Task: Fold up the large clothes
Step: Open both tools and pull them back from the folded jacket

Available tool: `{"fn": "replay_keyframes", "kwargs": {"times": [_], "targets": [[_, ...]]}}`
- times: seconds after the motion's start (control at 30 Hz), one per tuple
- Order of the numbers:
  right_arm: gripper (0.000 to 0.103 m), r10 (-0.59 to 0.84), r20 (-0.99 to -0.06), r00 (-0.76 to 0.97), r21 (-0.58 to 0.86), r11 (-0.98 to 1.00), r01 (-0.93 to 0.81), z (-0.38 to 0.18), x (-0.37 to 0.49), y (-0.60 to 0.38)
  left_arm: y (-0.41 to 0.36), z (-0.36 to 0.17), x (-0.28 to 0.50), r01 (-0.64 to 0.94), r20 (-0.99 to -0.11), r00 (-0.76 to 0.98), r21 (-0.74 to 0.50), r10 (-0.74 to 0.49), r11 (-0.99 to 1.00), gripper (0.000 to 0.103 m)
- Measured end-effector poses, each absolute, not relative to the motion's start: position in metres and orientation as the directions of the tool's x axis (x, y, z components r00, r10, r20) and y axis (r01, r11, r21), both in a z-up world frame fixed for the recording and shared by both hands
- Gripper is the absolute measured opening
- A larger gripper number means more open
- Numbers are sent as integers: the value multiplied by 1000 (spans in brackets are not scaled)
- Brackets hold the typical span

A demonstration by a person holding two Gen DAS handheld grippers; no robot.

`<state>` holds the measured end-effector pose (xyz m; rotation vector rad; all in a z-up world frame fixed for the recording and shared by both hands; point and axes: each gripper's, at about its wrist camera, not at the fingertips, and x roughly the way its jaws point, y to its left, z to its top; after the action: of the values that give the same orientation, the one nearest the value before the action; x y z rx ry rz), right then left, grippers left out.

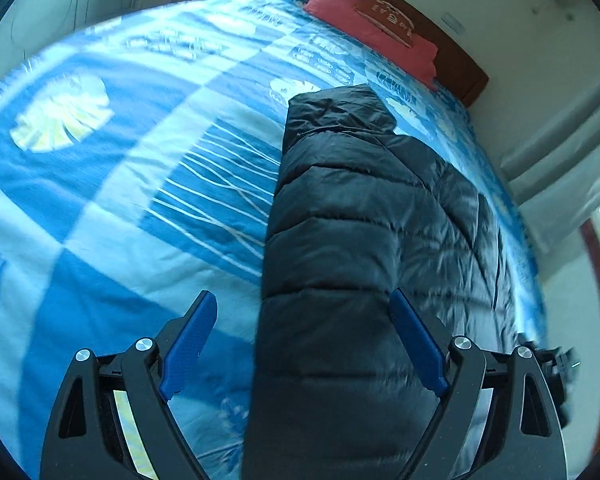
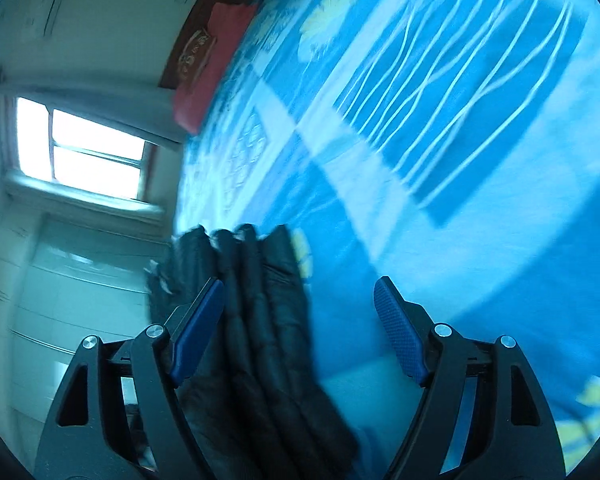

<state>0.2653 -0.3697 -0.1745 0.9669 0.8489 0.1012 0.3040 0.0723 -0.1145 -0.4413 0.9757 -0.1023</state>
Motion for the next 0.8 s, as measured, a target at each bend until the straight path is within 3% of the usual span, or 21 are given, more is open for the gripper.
{"fn": "replay_keyframes", "kwargs": {"times": [0.33, 0.63, 0.8], "targets": [[78, 196, -726, 659, 457, 853, 251, -136, 191, -314, 66, -106, 228, -68, -775, 609, -266, -171, 962, 87], [83, 3, -722, 691, 198, 959, 202, -93, 127, -256, 43, -82, 165, -30, -740, 668, -139, -84, 990, 87], [83, -13, -701, 713, 161, 971, 176, -72, 106, -237, 32, -64, 142, -13, -724, 687, -96, -61, 995, 87]]}}
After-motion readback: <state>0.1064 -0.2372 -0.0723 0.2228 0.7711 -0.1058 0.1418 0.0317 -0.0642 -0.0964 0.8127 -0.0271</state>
